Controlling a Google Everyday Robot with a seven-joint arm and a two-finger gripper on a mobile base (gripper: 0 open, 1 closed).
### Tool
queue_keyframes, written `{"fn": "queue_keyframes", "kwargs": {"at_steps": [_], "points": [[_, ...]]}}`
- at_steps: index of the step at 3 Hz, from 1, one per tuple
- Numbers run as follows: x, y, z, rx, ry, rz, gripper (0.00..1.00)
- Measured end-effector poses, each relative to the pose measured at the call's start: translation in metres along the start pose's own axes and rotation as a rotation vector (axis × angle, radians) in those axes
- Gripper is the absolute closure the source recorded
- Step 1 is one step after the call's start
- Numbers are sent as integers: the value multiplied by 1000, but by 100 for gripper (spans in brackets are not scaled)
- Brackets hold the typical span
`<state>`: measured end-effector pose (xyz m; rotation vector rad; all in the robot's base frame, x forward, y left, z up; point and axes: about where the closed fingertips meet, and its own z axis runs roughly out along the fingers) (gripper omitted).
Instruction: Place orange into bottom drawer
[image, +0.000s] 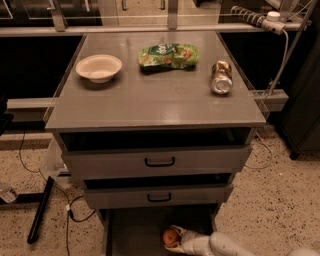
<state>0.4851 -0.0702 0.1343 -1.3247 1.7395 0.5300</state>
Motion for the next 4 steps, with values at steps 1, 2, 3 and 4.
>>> {"fn": "queue_keyframes", "kwargs": {"at_steps": [1,2,3,4], "points": [[0,0,0,0,0,0,58],[0,0,0,0,0,0,35],[0,0,0,0,0,0,12],[0,0,0,0,0,0,0]]}}
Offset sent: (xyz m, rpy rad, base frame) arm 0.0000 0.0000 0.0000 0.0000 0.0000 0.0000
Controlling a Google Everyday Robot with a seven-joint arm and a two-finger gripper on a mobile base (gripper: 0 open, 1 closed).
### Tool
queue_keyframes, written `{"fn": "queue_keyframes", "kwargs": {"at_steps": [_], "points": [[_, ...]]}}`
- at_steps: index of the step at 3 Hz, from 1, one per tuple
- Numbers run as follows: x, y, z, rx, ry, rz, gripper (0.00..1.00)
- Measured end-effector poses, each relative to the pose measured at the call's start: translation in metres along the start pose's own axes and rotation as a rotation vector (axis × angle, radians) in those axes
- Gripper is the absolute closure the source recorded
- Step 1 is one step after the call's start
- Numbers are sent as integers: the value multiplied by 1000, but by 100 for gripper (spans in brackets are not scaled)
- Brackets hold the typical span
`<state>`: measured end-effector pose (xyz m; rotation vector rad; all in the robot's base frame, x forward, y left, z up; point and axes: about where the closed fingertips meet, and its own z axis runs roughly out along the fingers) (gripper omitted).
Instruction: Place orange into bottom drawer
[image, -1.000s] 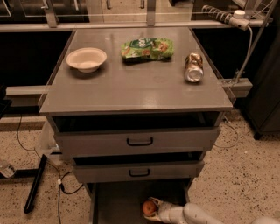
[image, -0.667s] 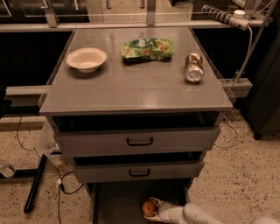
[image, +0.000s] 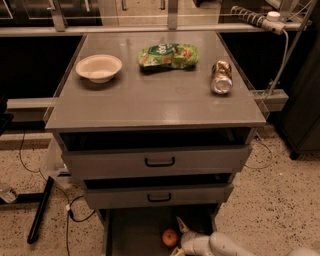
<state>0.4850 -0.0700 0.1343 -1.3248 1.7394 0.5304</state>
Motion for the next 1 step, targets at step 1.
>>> {"fn": "queue_keyframes", "kwargs": {"at_steps": [1], "points": [[0,0,0,0,0,0,0]]}}
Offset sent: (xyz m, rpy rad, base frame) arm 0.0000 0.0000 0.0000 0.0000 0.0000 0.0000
